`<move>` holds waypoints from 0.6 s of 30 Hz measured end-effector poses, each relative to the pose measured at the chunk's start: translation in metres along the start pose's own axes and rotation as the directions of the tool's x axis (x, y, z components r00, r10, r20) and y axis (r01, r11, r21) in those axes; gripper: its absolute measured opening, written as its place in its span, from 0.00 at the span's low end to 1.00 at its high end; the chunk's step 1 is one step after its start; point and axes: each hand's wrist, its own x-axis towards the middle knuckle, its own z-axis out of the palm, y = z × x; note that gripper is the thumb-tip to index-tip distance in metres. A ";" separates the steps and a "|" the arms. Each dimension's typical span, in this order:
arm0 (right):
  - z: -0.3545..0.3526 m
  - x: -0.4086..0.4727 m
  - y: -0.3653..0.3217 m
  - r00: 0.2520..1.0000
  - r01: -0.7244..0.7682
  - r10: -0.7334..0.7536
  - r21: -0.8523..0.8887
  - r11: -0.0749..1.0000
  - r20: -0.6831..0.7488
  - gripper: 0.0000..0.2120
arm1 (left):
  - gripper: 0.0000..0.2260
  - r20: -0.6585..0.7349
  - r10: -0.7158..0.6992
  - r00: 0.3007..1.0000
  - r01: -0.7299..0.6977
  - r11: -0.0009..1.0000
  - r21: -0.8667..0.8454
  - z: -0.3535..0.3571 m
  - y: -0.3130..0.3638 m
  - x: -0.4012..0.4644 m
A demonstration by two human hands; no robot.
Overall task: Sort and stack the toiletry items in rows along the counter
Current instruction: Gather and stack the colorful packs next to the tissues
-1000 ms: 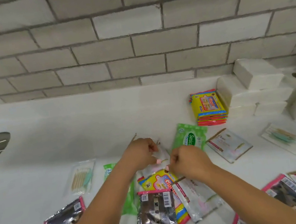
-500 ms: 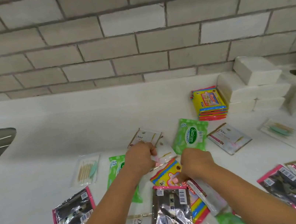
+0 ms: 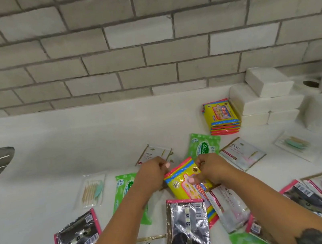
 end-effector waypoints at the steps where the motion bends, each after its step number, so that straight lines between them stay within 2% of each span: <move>1: 0.000 0.002 0.000 1.000 0.007 -0.007 0.083 0.997 -0.006 0.17 | 0.15 -0.009 -0.016 1.000 0.015 0.998 -0.055 -0.002 0.002 -0.001; 3: -0.002 0.002 -0.003 1.000 0.011 -0.008 0.227 0.974 -0.011 0.18 | 0.23 -0.015 -0.069 0.997 0.065 0.978 -0.198 -0.004 0.005 -0.003; 5: -0.003 0.004 -0.006 0.999 0.041 -0.034 0.259 0.965 -0.030 0.17 | 0.28 0.014 -0.139 0.990 0.133 0.913 -0.386 -0.005 0.005 -0.003; 8: -0.002 0.007 -0.010 0.994 0.093 -0.069 0.356 0.930 -0.080 0.14 | 0.25 0.097 -0.168 0.981 0.193 0.793 -0.577 -0.007 0.006 -0.006; 13: -0.003 0.013 -0.017 0.988 0.131 -0.071 0.485 0.864 -0.139 0.13 | 0.16 0.247 -0.005 0.969 0.174 0.726 -0.666 -0.008 0.005 -0.004; 16: -0.008 0.015 -0.021 0.989 0.134 -0.078 0.520 0.844 -0.129 0.14 | 0.14 0.236 0.060 0.970 0.122 0.719 -0.685 -0.006 0.008 0.005; 18: -0.015 0.017 -0.022 0.989 0.140 -0.093 0.523 0.841 -0.116 0.08 | 0.14 0.198 0.068 0.978 0.091 0.716 -0.692 -0.005 0.015 0.013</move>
